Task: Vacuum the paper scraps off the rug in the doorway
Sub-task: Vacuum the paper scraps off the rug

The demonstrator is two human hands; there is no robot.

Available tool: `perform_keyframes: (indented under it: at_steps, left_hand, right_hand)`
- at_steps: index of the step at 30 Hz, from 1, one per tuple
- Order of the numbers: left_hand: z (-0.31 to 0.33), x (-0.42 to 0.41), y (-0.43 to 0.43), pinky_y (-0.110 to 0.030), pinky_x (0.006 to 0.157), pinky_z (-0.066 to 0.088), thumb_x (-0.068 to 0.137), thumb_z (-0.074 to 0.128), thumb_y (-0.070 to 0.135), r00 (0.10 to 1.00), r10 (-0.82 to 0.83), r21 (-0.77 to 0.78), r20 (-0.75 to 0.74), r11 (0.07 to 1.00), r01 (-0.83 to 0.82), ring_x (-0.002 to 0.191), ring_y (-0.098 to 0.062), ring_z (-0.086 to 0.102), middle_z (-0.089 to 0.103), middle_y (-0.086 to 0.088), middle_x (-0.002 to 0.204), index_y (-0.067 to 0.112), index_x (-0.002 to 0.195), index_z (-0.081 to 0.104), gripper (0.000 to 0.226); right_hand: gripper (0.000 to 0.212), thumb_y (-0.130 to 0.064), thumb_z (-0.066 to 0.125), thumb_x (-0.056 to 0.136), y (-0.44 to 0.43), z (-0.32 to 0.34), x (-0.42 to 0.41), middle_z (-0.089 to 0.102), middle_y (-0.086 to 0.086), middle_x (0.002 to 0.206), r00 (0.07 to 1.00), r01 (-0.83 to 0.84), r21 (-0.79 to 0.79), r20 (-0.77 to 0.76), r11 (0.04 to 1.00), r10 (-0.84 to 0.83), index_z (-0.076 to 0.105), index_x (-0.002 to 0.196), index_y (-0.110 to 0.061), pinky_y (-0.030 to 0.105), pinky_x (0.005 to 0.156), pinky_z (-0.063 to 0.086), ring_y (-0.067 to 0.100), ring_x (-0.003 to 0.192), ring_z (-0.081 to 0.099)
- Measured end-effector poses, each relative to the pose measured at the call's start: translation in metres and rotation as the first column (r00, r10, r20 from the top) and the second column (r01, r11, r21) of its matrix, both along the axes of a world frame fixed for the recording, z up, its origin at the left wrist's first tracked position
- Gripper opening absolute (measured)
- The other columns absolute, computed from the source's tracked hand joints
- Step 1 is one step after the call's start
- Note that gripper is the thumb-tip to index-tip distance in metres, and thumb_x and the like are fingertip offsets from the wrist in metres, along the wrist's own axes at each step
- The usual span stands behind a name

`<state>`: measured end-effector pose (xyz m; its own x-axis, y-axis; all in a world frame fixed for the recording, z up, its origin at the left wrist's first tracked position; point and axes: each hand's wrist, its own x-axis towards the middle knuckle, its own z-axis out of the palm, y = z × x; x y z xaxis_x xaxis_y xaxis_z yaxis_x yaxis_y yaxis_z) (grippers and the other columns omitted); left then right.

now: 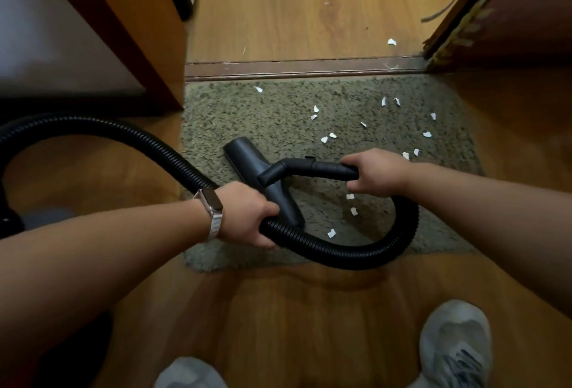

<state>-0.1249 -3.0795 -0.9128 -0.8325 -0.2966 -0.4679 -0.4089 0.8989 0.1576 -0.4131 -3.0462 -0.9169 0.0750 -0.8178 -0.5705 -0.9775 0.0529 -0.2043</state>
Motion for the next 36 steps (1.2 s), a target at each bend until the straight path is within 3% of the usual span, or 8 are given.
perform_keyframes:
  at_steps: [10, 16, 21, 28, 33, 36]
  left_hand:
    - [-0.001, 0.029, 0.036, -0.035, 0.078, 0.053, 0.082, 0.048, 0.076, 0.996, -0.048, 0.035, 0.075, 0.998, 0.045, 0.091, -0.024, 0.065, 0.067, 0.001, 0.098, 0.025, 0.105, 0.058, 0.058]
    - [-0.001, 0.018, 0.032, -0.035, 0.075, 0.053, 0.082, 0.047, 0.077, 0.998, -0.052, 0.033, 0.045, 0.998, 0.051, 0.086, -0.023, 0.065, 0.066, 0.002, 0.094, 0.025, 0.105, 0.057, 0.058]
    - [-0.005, 0.007, 0.028, -0.035, 0.071, 0.054, 0.08, 0.047, 0.079, 0.999, -0.047, 0.01, 0.003, 0.999, 0.047, 0.082, -0.023, 0.065, 0.066, 0.002, 0.09, 0.027, 0.1, 0.056, 0.057]
    - [-0.008, -0.018, 0.022, -0.034, 0.07, 0.054, 0.081, 0.048, 0.076, 0.999, -0.029, -0.026, -0.02, 0.999, 0.028, 0.081, -0.025, 0.065, 0.066, 0.001, 0.09, 0.025, 0.098, 0.054, 0.054]
    - [-0.01, -0.035, 0.022, -0.033, 0.069, 0.052, 0.081, 0.048, 0.075, 0.999, -0.028, -0.033, -0.016, 0.999, 0.028, 0.081, -0.025, 0.065, 0.066, 0.001, 0.09, 0.025, 0.097, 0.054, 0.053]
    - [-0.01, -0.044, 0.023, -0.033, 0.067, 0.049, 0.082, 0.049, 0.075, 0.999, -0.031, -0.046, -0.029, 0.998, 0.029, 0.082, -0.026, 0.065, 0.066, 0.0, 0.09, 0.024, 0.097, 0.054, 0.054]
  right_hand:
    - [0.014, -0.036, 0.063, 0.083, 0.028, -0.003, 0.024, 0.059, -0.005, 0.075, 1.0, -0.007, -0.003, 0.012, 1.0, 0.007, 0.053, 0.089, -0.028, 0.029, 0.058, 0.037, 0.022, 0.075, 0.059]
    - [0.015, -0.035, 0.065, 0.083, 0.039, 0.004, 0.01, 0.057, -0.008, 0.071, 1.0, 0.005, 0.02, -0.008, 1.0, -0.005, 0.056, 0.092, -0.028, 0.027, 0.05, 0.033, 0.016, 0.067, 0.056]
    - [0.014, -0.036, 0.064, 0.083, 0.054, 0.011, -0.014, 0.058, -0.008, 0.073, 0.994, 0.108, 0.049, -0.021, 0.993, -0.107, 0.058, 0.093, -0.03, 0.029, 0.056, 0.039, 0.012, 0.068, 0.056]
    - [0.017, -0.035, 0.065, 0.083, 0.064, 0.011, -0.057, 0.059, -0.009, 0.075, 0.969, 0.238, 0.006, -0.068, 0.971, -0.237, 0.061, 0.098, -0.032, 0.026, 0.052, 0.034, 0.013, 0.07, 0.056]
    - [0.02, -0.039, 0.067, 0.081, 0.068, 0.005, -0.075, 0.062, -0.008, 0.079, 0.961, 0.271, -0.003, -0.06, 0.963, -0.27, 0.06, 0.098, -0.031, 0.031, 0.065, 0.047, 0.016, 0.075, 0.059]
    - [0.019, -0.039, 0.07, 0.081, 0.07, 0.005, -0.085, 0.059, -0.01, 0.077, 0.95, 0.308, 0.002, -0.047, 0.951, -0.308, 0.056, 0.094, -0.038, 0.029, 0.059, 0.041, 0.015, 0.073, 0.057]
